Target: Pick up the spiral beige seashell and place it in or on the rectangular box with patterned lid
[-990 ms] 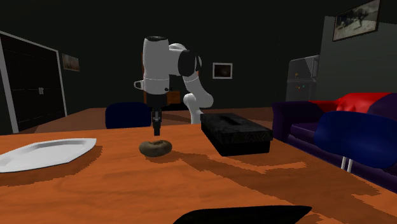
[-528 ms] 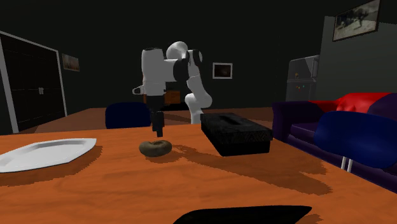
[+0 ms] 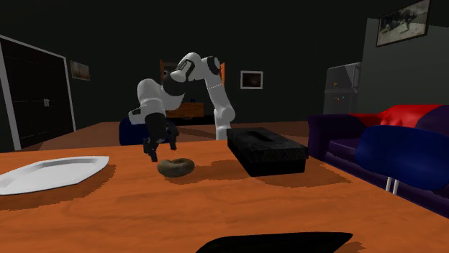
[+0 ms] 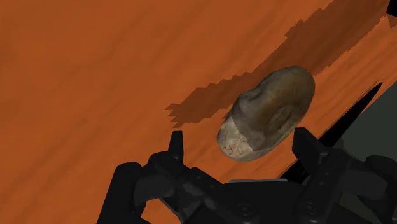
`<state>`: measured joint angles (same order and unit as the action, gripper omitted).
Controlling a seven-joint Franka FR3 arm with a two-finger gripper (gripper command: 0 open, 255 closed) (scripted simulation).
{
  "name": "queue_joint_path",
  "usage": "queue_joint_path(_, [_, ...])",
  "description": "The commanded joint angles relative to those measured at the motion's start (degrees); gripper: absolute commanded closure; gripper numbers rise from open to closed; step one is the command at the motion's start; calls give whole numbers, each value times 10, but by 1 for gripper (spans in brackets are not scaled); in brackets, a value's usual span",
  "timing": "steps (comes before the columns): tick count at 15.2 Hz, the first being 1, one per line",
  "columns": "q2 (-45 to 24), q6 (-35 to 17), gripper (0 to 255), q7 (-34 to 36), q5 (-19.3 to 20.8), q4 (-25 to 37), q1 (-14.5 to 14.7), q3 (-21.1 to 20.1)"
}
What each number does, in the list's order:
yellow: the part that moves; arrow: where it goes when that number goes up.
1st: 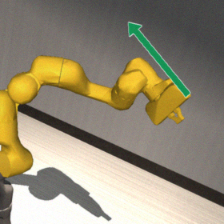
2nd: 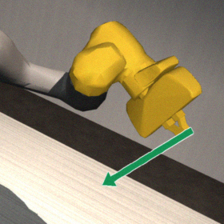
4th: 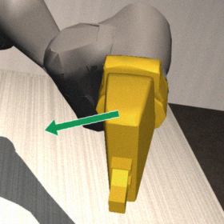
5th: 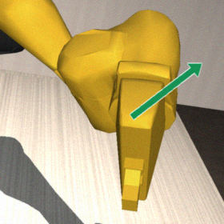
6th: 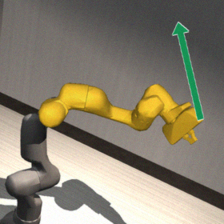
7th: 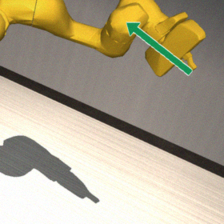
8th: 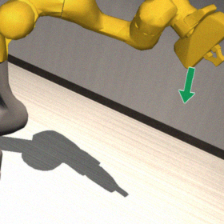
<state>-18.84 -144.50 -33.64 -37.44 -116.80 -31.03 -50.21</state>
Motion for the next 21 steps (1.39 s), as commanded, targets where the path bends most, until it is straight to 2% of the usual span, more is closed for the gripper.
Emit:
queue_joint_path(1, [-104,44,0,-304,-94,50,-84,-69])
queue_joint_path(9, [-153,-8,0,-294,-73,67,-35,-62])
queue_joint_path(16, [-153,-8,0,-294,-73,67,-35,-62])
queue_joint_path(17, [-153,-8,255,-294,-73,67,-35,-62])
queue_joint_path(21, [-153,-8,255,-294,-73,67,-35,-62])
